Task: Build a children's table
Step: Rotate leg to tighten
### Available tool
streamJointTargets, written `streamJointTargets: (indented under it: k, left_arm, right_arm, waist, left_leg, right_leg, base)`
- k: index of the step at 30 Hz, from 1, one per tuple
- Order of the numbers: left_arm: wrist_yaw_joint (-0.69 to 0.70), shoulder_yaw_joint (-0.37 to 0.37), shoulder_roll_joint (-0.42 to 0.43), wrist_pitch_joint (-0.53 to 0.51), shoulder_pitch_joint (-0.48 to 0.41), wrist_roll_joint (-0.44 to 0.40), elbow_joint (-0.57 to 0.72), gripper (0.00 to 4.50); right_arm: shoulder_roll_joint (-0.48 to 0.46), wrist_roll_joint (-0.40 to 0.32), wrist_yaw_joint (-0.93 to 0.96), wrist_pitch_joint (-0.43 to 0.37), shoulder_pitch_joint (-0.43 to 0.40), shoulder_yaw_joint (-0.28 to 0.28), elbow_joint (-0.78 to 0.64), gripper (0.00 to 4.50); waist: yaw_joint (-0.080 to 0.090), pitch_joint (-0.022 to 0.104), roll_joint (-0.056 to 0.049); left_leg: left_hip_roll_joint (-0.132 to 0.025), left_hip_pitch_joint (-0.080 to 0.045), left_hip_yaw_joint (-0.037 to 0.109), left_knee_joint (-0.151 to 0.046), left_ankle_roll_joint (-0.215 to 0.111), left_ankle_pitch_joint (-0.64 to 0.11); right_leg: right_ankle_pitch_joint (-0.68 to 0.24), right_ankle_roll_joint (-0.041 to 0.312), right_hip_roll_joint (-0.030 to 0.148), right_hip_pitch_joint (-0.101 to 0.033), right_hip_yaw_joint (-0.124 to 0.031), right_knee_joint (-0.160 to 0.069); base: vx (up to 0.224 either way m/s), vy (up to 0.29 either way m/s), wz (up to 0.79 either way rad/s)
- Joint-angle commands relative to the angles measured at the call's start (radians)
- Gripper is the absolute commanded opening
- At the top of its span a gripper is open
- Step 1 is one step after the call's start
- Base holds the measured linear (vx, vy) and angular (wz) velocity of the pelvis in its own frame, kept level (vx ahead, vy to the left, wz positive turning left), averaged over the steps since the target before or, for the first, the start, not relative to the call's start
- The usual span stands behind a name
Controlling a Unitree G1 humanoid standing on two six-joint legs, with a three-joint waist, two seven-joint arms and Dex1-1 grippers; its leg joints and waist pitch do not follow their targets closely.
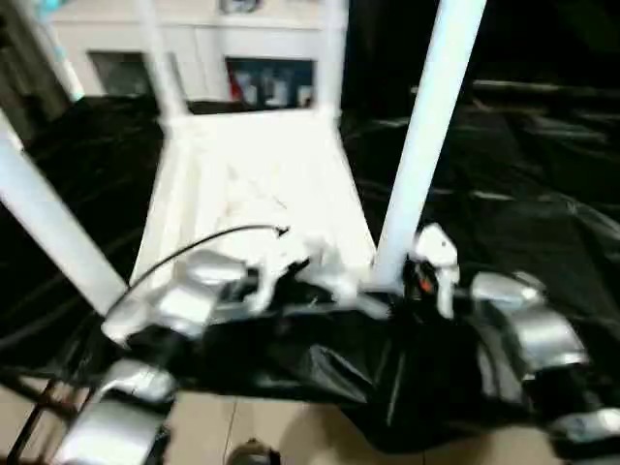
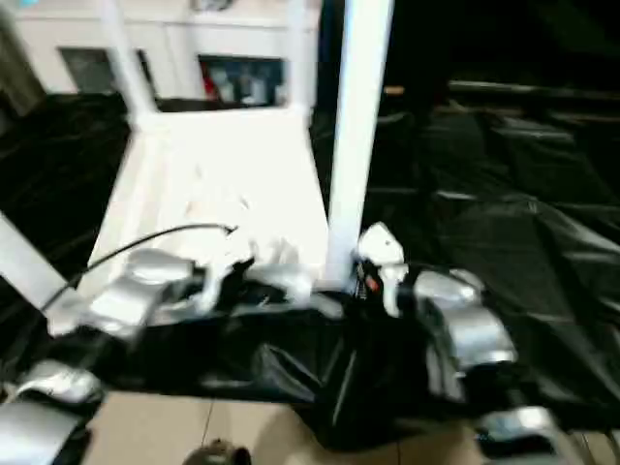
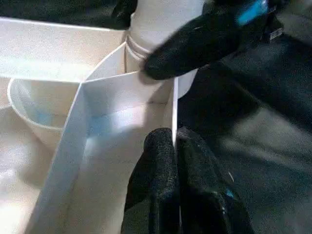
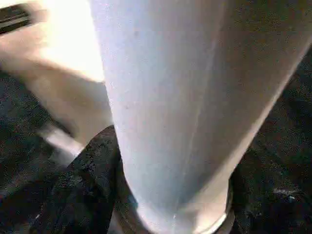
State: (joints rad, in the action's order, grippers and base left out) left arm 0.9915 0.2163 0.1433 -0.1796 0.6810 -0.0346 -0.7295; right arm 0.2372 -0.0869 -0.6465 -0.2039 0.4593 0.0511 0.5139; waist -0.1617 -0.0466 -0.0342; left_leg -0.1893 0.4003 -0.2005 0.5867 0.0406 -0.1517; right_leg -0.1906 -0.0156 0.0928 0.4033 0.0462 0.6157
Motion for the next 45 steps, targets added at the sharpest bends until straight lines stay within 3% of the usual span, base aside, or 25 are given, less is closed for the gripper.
streamJointTargets:
  k: [1, 4, 6, 8, 11, 14, 17, 20, 25, 32, 35, 45]
  left_arm:
    - [-0.066, -0.025, -0.069, 0.046, 0.054, 0.034, 0.004, 0.00]
    - [-0.169, -0.033, -0.136, 0.043, 0.100, 0.027, -0.049, 0.00]
    - [-0.226, -0.025, -0.172, 0.051, 0.119, 0.016, -0.078, 0.00]
    - [-0.225, -0.011, -0.191, 0.065, 0.123, 0.006, -0.090, 0.00]
    - [-0.218, -0.011, -0.200, 0.087, 0.126, 0.001, -0.107, 0.00]
    - [-0.191, -0.007, -0.185, 0.103, 0.119, 0.004, -0.106, 0.00]
    - [-0.130, -0.003, -0.147, 0.119, 0.104, 0.012, -0.089, 0.00]
    - [-0.076, -0.001, -0.119, 0.120, 0.088, 0.020, -0.067, 0.00]
    - [0.091, 0.012, -0.049, 0.126, 0.035, 0.056, 0.008, 0.00]
    - [0.242, 0.030, 0.034, 0.103, -0.017, 0.081, 0.095, 0.00]
    - [0.303, 0.033, 0.066, 0.078, -0.041, 0.096, 0.145, 0.00]
    - [0.358, 0.041, 0.106, 0.043, -0.074, 0.113, 0.200, 0.00]
  right_arm:
    - [-0.056, 0.024, 0.151, -0.073, 0.004, 0.013, 0.087, 2.65]
    - [-0.112, 0.045, 0.306, -0.064, 0.022, -0.011, 0.137, 2.65]
    - [-0.150, 0.062, 0.380, -0.052, 0.038, -0.018, 0.164, 2.65]
    - [-0.170, 0.085, 0.374, -0.035, 0.047, 0.005, 0.174, 2.65]
    - [-0.188, 0.073, 0.362, -0.007, 0.052, -0.002, 0.173, 3.35]
    - [-0.178, 0.059, 0.317, 0.023, 0.052, 0.010, 0.153, 3.56]
    - [-0.135, 0.057, 0.207, 0.066, 0.038, 0.045, 0.113, 3.82]
    - [-0.092, 0.046, 0.105, 0.084, 0.024, 0.068, 0.075, 3.82]
    - [0.027, -0.006, -0.150, 0.110, -0.016, 0.101, -0.036, 3.82]
    - [0.159, -0.035, -0.381, 0.127, -0.045, 0.125, -0.101, 3.82]
    - [0.188, -0.073, -0.462, 0.090, -0.052, 0.123, -0.132, 3.67]
    - [0.199, -0.119, -0.542, 0.037, -0.060, 0.132, -0.164, 3.10]
  waist:
    - [0.006, 0.063, 0.019]
    - [0.013, 0.066, 0.012]
    - [0.013, 0.069, 0.014]
    - [0.013, 0.069, 0.014]
    - [0.013, 0.068, 0.014]
    - [0.013, 0.067, 0.014]
    - [0.013, 0.068, 0.014]
    - [0.008, 0.070, 0.017]
    - [-0.002, 0.068, 0.018]
    - [-0.011, 0.066, 0.020]
    - [-0.012, 0.066, 0.020]
    - [-0.027, 0.067, 0.023]
  left_leg:
    - [-0.036, -0.030, 0.027, -0.078, 0.018, -0.292]
    - [-0.036, -0.030, 0.029, -0.077, 0.019, -0.287]
    - [-0.036, -0.029, 0.027, -0.075, 0.008, -0.269]
    - [-0.035, -0.027, 0.027, -0.074, -0.005, -0.250]
    - [-0.035, -0.026, 0.027, -0.074, -0.017, -0.253]
    - [-0.037, -0.028, 0.028, -0.077, -0.013, -0.285]
    - [-0.038, -0.028, 0.028, -0.076, -0.016, -0.277]
    - [-0.038, -0.024, 0.026, -0.071, -0.046, -0.236]
    - [-0.044, -0.023, 0.024, -0.067, -0.075, -0.220]
    - [-0.048, -0.026, 0.024, -0.069, -0.062, -0.258]
    - [-0.049, -0.026, 0.023, -0.069, -0.063, -0.255]
    - [-0.050, -0.028, 0.023, -0.068, -0.058, -0.243]
  right_leg:
    - [-0.278, 0.195, 0.063, -0.031, -0.032, -0.084]
    - [-0.242, 0.190, 0.063, -0.034, -0.032, -0.083]
    - [-0.198, 0.190, 0.062, -0.035, -0.033, -0.081]
    - [-0.157, 0.196, 0.060, -0.039, -0.031, -0.079]
    - [-0.160, 0.195, 0.060, -0.040, -0.030, -0.081]
    - [-0.213, 0.184, 0.063, -0.040, -0.031, -0.086]
    - [-0.191, 0.186, 0.062, -0.040, -0.031, -0.083]
    - [-0.130, 0.198, 0.062, -0.045, -0.031, -0.077]
    - [-0.113, 0.220, 0.060, -0.045, -0.028, -0.072]
    - [-0.193, 0.226, 0.064, -0.039, -0.030, -0.075]
    - [-0.187, 0.229, 0.063, -0.037, -0.031, -0.074]
    - [-0.192, 0.229, 0.063, -0.034, -0.032, -0.072]
  base:
    - [0.000, 0.000, 0.00]
    - [0.000, 0.000, 0.00]
    - [0.000, 0.000, 0.00]
    - [0.000, 0.000, 0.00]
    - [0.000, 0.000, 0.00]
    - [0.000, 0.000, 0.00]
    - [0.000, 0.000, 0.00]
    - [0.000, 0.000, 0.00]
    - [0.000, 0.000, 0.00]
    - [0.000, 0.000, 0.00]
    - [0.000, 0.000, 0.00]
    - [0.000, 0.000, 0.00]
